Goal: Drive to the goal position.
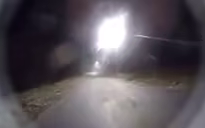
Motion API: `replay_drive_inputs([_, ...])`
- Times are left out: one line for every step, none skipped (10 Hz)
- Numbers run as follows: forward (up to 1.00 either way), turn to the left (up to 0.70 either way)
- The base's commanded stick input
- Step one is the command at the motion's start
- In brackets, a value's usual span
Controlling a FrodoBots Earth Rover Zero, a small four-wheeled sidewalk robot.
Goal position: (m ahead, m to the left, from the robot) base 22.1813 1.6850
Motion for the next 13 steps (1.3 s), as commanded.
replay_drive_inputs([1.0,0.04])
replay_drive_inputs([1.0,0.04])
replay_drive_inputs([1.0,0.04])
replay_drive_inputs([1.0,0.04])
replay_drive_inputs([1.0,0.04])
replay_drive_inputs([1.0,0.06])
replay_drive_inputs([1.0,0.11])
replay_drive_inputs([1.0,0.16])
replay_drive_inputs([1.0,0.15])
replay_drive_inputs([1.0,0.11])
replay_drive_inputs([1.0,0.08])
replay_drive_inputs([1.0,0.08])
replay_drive_inputs([1.0,0.08])
